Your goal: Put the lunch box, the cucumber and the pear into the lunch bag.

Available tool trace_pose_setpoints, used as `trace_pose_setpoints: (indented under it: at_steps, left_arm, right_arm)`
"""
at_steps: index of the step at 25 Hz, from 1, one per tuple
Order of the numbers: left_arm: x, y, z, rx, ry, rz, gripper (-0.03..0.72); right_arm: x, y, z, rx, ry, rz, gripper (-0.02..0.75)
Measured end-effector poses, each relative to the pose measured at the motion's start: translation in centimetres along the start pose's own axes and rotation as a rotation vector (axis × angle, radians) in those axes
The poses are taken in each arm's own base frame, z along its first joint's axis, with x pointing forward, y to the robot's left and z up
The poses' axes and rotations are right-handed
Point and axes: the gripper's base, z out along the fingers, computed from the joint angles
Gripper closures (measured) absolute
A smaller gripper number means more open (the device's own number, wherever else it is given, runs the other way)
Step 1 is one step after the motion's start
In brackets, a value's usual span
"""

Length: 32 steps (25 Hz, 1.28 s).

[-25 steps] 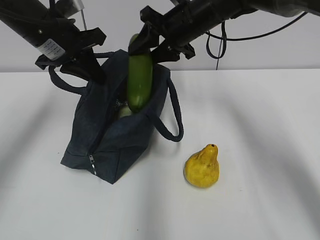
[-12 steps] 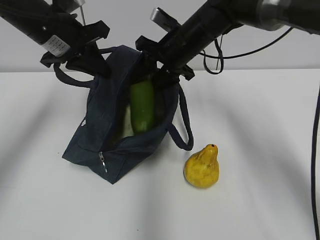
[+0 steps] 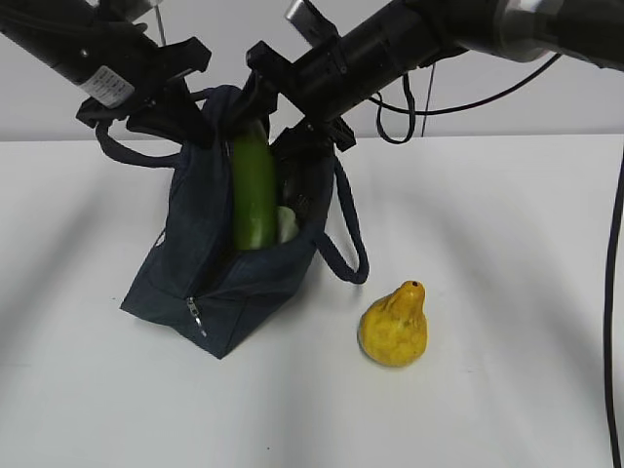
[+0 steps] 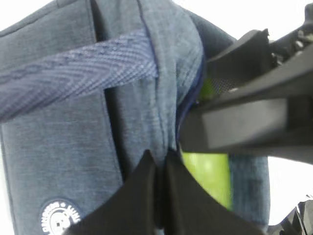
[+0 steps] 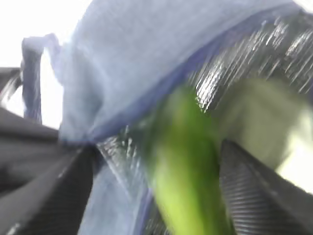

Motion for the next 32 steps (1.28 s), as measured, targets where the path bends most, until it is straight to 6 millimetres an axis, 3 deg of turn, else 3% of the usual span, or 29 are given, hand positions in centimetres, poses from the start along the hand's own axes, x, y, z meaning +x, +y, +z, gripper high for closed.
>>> trace_pose_setpoints:
  at_steps: [2,4,11,19,24,32]
  left_arm:
    - [0.0,0.0,0.0,0.0,0.001,0.01,0.683]
    - [0.0,0.0,0.0,0.001,0.003,0.013,0.683]
    - [0.1,0.0,0.0,0.004,0.015,0.019,0.683]
    - [0.2,0.1,0.0,-0.009,0.025,0.03,0.683]
    - [0.2,0.1,0.0,-0.012,0.026,0.033,0.683]
    - [0.2,0.1,0.0,-0.012,0.026,0.033,0.683]
  right_arm:
    - [0.2,0.1,0.0,-0.006,0.02,0.001,0.148]
    - [0.5,0.3,0.0,-0.032,0.057,0.005,0.137]
    - [0.9,0.2,-0.7,0.055,0.093,-0.07,0.255]
    - [1.4,1.9,-6.0,0.382,0.08,-0.203,0.269]
    - [3.9,2.5,-8.4,0.487,0.119,-0.219,0.269]
    - [9.5,0.2,-8.8,0.581,0.292,-0.163,0.27]
